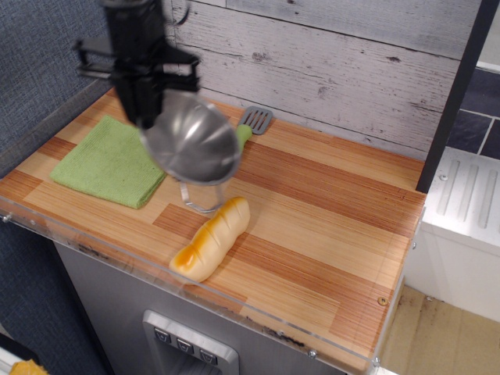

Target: Move the bowl to the right side of the bread

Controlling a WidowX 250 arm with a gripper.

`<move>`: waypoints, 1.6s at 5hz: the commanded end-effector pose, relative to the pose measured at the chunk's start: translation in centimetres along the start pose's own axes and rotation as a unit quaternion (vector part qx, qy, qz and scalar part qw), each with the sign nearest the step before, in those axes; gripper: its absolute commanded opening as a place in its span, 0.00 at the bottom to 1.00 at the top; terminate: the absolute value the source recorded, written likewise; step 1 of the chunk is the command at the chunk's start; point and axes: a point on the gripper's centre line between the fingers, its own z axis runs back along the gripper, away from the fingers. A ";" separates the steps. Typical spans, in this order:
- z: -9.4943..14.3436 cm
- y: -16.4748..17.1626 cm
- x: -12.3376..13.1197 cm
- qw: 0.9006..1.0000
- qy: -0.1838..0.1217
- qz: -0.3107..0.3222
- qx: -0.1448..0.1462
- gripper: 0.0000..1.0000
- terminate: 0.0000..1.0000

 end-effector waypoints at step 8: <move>-5.9 -8.2 -6.6 0.988 0.107 -0.114 -0.014 0.00 0.00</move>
